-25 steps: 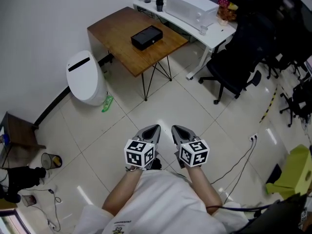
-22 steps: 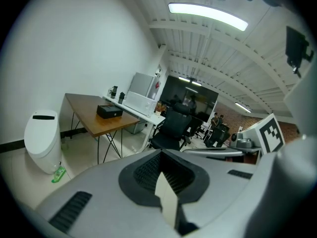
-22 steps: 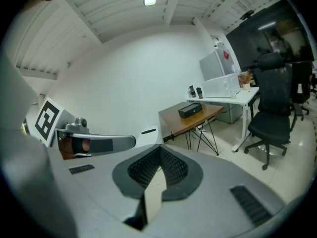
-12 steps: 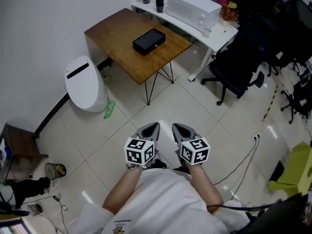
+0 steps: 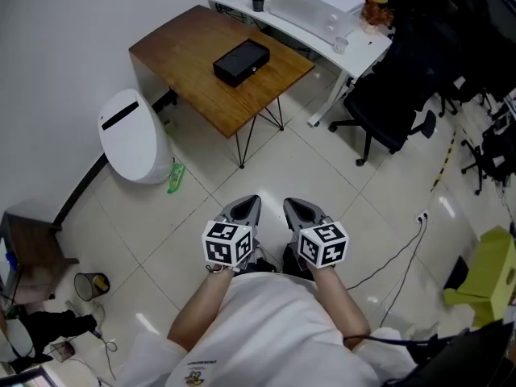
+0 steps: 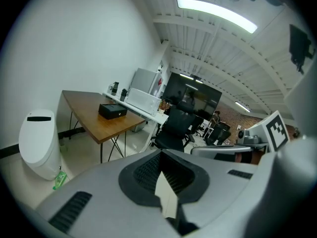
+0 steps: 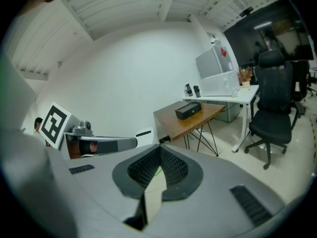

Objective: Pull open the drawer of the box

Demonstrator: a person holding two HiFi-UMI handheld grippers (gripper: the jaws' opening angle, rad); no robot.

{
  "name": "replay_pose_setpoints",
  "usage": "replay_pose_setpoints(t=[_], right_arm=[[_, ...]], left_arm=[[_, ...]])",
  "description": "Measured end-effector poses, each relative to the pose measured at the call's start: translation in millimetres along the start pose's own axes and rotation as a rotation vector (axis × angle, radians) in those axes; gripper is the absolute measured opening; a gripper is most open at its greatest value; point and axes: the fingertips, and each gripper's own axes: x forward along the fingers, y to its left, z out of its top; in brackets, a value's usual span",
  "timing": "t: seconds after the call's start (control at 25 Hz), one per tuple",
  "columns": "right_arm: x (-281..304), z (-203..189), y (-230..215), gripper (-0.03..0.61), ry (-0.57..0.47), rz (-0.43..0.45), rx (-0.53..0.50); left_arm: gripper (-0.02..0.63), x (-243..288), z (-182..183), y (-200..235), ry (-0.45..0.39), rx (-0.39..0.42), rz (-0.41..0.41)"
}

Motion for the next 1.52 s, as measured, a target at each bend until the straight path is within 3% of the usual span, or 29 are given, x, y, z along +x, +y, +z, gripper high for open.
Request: replay_pose_setpoints(t=[0.32,0.68,1.08,1.52], right_arm=[[15.7,5.1,-17.2,-0.012,0.016,0.018,0.002],[60.4,44.4,-49.1,-0.012,0.014,0.073,-0.015],[119.0,98.2,-85.4,-0.012,0.025,0.140,-0.033],[161.0,131.1,-113.5,-0.012,0.048,0.201,-0.062]], left_arm=[[0.000,19.8,10.0,6.5,0.003,0.003,0.017],[0.000,58.8,42.6,21.4,-0.008,0.029,0.071],[0.000,108.8,91.9,53.6,-0.032,0.003,0.135],[0.000,144.8,123.3,75.8,-0.051,-0.021,0.206]])
